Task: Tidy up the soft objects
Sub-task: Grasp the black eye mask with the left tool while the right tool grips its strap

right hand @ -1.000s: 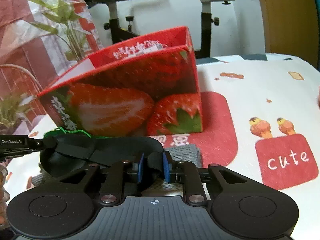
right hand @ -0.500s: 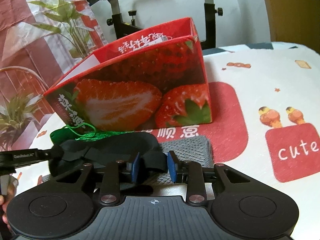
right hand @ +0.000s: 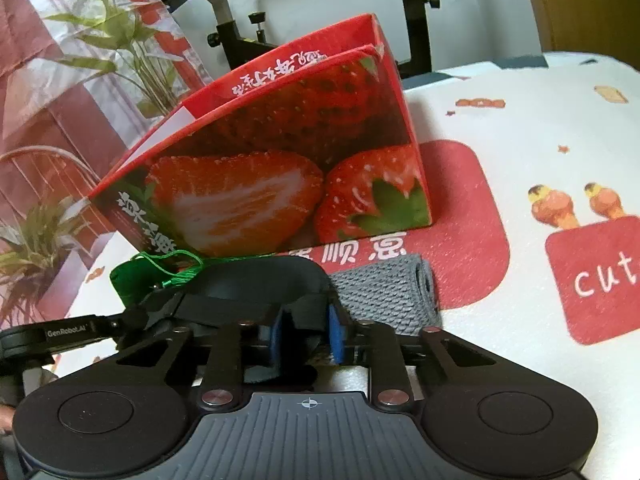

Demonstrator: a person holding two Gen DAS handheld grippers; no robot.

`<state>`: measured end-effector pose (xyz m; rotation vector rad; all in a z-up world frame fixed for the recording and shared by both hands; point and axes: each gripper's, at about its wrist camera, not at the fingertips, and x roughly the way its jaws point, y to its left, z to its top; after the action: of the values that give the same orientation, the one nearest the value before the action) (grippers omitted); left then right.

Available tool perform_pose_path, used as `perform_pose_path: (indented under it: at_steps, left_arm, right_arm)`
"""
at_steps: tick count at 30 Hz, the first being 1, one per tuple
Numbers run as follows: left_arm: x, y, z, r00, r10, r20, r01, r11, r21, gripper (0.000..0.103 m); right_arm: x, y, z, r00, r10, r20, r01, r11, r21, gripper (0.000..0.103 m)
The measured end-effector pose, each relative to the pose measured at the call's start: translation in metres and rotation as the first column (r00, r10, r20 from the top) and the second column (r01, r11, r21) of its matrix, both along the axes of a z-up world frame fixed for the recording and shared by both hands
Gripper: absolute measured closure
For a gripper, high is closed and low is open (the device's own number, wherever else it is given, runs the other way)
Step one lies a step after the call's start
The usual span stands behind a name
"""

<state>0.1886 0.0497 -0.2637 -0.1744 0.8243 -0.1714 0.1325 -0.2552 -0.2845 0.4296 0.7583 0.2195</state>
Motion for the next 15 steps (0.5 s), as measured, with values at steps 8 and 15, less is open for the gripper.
perform_pose_path:
  at_steps: [8,15]
  left_arm:
    - [-0.005,0.003,0.010,1.000,0.005,0.031,-0.004,1.000,-0.021,0.090]
    - [-0.022,0.001,0.036,0.983,0.019,0.181,-0.014,1.000,-0.027,0.093]
  right_arm:
    - [-0.011,0.010,0.021,0.992,0.020,0.122,-0.004,0.992,-0.128,0.094]
    - [-0.018,0.007,0.037,0.982,0.028,0.186,-0.004,0.992,-0.125,0.096]
